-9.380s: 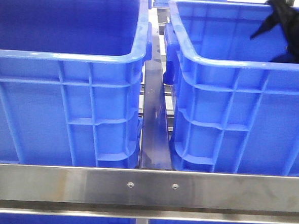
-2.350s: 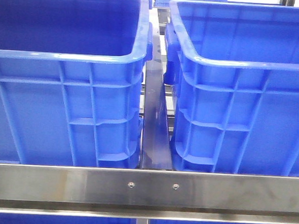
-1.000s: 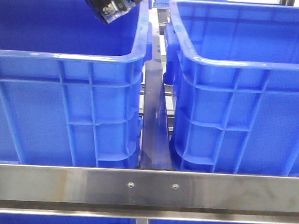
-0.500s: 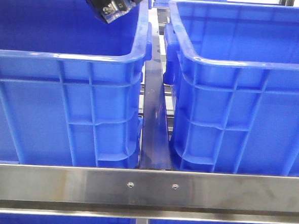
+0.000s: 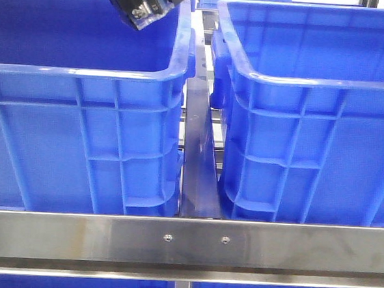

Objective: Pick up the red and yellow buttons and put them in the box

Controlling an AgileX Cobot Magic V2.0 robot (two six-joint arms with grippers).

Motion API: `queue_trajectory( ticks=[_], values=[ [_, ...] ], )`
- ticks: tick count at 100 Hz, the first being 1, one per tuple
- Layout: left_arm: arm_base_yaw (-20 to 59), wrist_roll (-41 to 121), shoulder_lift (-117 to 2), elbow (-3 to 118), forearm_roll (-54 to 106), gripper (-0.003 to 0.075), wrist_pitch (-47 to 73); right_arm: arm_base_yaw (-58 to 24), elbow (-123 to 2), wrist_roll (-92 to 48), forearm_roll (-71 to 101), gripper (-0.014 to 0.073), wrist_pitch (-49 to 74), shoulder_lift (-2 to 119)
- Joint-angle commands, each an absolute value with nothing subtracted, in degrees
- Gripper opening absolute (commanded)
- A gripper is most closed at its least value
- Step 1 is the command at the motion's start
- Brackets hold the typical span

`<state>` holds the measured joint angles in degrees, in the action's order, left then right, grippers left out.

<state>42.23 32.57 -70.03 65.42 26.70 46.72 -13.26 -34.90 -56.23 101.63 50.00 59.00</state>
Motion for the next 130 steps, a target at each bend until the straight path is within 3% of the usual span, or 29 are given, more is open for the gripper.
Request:
queue_trajectory(
  ticks=[1,85,130],
  values=[
    [42.60,32.67,-68.79,67.13,28.78,-0.0019,43.31,-13.30,-36.88,-55.52,103.64,0.0590,53.12,59.23],
    [42.60,32.88,-68.79,67.13,28.78,-0.0019,43.09,-13.48,-36.88,-55.08,103.70,0.0590,56.25,62.74],
    [42.60,33.03,-68.79,67.13,28.78,-0.0019,42.92,-18.49,-37.24,-56.68,105.84,0.0590,53.11,64.72]
  ],
)
